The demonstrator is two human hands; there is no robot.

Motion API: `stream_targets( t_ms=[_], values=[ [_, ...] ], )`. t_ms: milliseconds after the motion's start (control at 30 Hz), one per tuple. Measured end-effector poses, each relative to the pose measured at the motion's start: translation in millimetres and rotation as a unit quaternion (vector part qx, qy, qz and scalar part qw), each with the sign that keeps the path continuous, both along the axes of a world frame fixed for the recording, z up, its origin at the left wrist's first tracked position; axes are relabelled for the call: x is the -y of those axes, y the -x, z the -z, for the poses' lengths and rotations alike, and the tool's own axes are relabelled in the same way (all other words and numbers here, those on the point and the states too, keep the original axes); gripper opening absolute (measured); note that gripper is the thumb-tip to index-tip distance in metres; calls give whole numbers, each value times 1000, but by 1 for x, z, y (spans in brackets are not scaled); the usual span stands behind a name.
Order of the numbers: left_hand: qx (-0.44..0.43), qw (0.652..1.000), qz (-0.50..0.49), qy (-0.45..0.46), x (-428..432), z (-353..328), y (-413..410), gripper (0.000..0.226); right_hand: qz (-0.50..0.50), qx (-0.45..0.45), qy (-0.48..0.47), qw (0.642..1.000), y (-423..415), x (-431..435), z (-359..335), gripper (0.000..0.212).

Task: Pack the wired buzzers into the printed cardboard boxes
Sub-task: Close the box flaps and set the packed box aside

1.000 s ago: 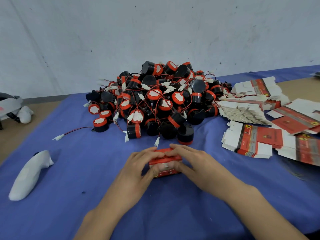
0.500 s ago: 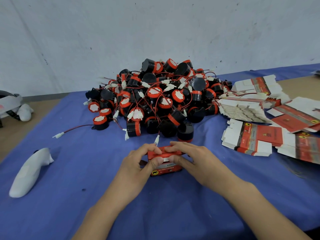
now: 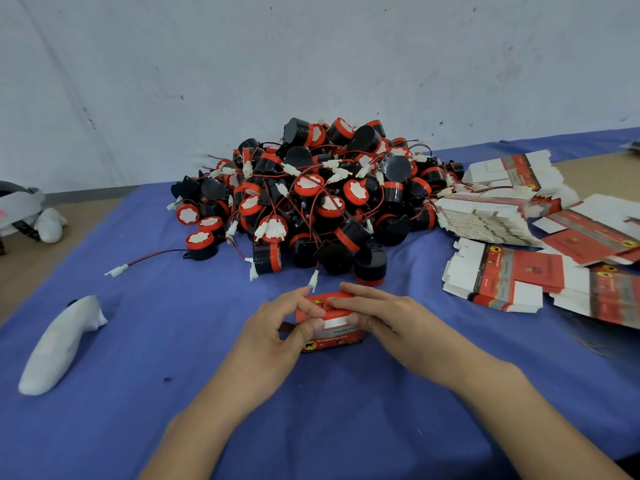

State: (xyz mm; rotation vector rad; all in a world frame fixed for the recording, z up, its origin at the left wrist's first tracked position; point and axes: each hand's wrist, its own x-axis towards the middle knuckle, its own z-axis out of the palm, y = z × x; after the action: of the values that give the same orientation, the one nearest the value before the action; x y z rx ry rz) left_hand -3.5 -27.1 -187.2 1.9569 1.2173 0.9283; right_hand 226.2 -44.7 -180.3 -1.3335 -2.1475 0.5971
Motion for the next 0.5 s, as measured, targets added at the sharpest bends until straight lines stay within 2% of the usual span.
stream_targets(
  t_ms=[233, 500],
  values=[
    [-21, 1000, 0, -17, 2, -1, -2, 29, 25, 39, -27, 999, 4, 3, 0, 40],
    [-26, 999, 12, -34, 2, 1, 1, 28, 3, 23, -2, 1000, 0, 6, 2, 40]
  ],
)
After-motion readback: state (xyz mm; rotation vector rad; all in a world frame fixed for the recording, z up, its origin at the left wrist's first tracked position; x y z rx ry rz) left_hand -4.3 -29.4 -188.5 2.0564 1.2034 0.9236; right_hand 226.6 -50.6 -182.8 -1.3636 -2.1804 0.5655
